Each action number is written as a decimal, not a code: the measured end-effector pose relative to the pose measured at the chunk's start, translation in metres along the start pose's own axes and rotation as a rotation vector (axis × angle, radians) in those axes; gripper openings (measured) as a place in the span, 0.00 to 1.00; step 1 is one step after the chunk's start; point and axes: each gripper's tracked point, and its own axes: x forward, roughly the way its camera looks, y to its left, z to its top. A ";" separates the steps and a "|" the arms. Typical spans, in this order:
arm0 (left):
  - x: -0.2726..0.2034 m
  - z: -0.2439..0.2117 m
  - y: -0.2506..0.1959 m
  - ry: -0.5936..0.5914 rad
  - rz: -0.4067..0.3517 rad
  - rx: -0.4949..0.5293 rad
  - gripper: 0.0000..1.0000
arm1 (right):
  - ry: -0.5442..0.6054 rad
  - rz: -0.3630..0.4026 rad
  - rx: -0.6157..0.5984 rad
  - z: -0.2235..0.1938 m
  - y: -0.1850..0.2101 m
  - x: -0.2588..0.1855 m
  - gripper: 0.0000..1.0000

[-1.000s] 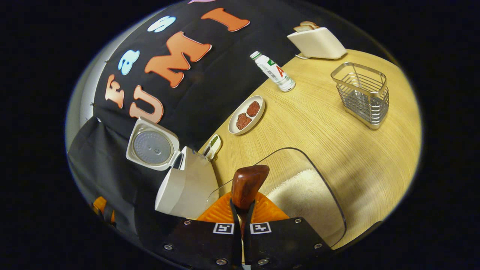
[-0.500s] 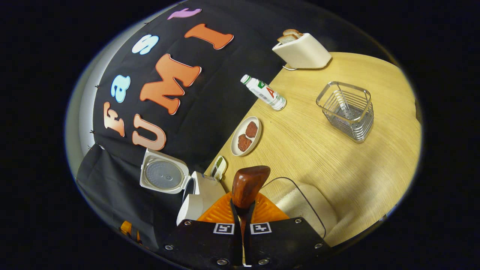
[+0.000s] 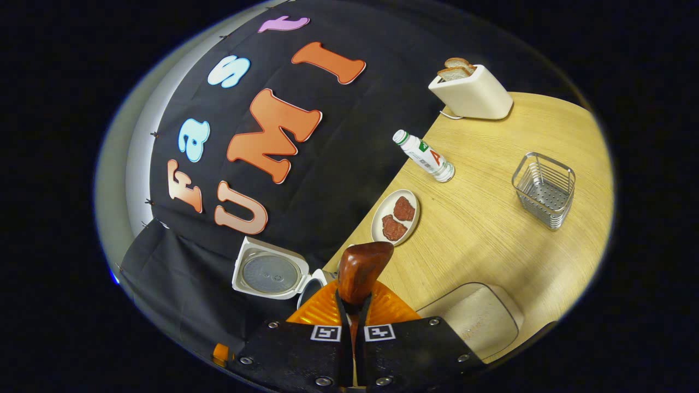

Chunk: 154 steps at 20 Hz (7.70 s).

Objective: Close the left gripper, press the button to open the rice cooker; take a wooden spoon from the chopstick holder with the right hand, scoop a spoonful of rice and pour it into the rice cooker, then put the wooden spoon back into the chopstick holder.

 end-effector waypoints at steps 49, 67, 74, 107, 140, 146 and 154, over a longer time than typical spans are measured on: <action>0.049 -0.039 0.026 0.080 -0.041 -0.027 1.00 | -0.107 0.228 -1.017 -0.104 0.257 0.191 0.01; 0.041 -0.042 0.030 0.080 -0.036 -0.036 1.00 | -0.129 0.282 -1.286 -0.132 0.277 0.187 0.01; 0.034 -0.044 0.034 0.077 -0.032 -0.034 1.00 | -0.148 0.327 -1.382 -0.146 0.291 0.182 0.01; 0.003 -0.018 -0.020 0.025 -0.060 -0.040 1.00 | -0.402 -0.214 -1.062 0.147 0.034 -0.027 0.01; -0.018 -0.017 -0.071 0.060 0.006 0.061 1.00 | -0.321 -0.374 -0.558 0.163 -0.223 -0.018 0.13; -0.019 -0.015 -0.070 0.055 -0.004 0.050 1.00 | -0.336 -0.426 -0.561 0.192 -0.234 -0.034 0.53; -0.018 -0.010 -0.075 0.050 -0.037 0.040 1.00 | -0.389 -0.528 -0.663 0.223 -0.224 -0.069 0.95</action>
